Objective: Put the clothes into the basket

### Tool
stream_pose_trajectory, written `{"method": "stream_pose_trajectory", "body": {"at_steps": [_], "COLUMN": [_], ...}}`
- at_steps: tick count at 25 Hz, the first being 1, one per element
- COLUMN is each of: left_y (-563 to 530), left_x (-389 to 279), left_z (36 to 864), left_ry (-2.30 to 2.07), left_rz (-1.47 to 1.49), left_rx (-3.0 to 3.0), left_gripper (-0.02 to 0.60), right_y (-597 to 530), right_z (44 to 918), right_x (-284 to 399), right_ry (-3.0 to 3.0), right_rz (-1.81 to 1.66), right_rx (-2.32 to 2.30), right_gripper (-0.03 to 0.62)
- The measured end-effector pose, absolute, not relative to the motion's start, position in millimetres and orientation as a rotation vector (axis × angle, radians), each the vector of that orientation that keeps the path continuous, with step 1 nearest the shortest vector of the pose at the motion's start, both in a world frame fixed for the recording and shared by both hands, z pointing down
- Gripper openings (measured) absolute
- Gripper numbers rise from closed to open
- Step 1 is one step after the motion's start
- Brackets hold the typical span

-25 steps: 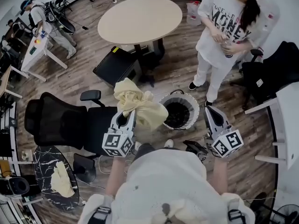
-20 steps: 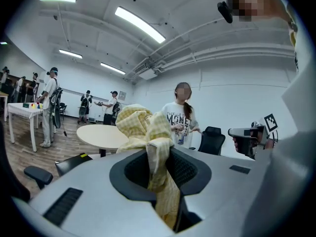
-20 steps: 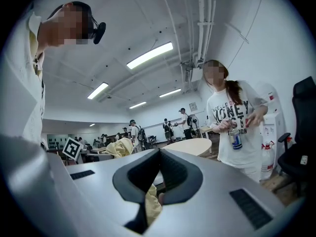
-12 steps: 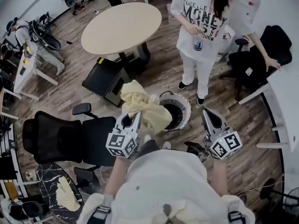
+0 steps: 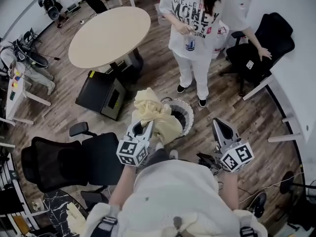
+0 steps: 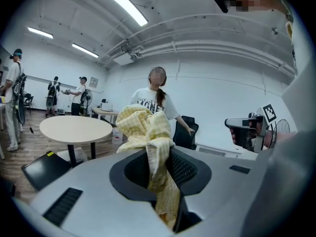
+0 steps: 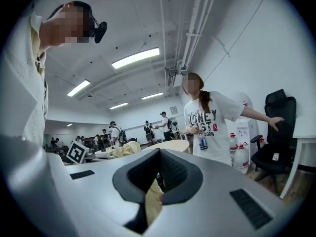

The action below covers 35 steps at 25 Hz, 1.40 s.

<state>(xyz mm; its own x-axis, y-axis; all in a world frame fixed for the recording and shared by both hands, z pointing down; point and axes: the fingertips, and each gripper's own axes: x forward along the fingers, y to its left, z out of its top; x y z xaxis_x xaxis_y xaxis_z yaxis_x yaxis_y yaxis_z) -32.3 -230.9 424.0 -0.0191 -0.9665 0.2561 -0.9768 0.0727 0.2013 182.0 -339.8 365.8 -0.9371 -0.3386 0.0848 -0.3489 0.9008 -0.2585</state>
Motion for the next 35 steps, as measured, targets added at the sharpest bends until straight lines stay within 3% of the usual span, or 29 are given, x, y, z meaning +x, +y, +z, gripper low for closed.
{"method": "stream_pose_trajectory", "body": {"at_steps": [35], "left_y": [-336.5], "left_x": [-49.1], "left_z": [567.0], "left_ry": [-1.542], "left_rz": [0.369], "left_rx": [2.054], "left_gripper": [0.101], "right_y": [-368.6], "right_z": [387.6], "right_x": [185.6], "right_ry": [-2.821], "right_rz": [0.477], "right_rx": [1.094], "right_gripper": [0.008]}}
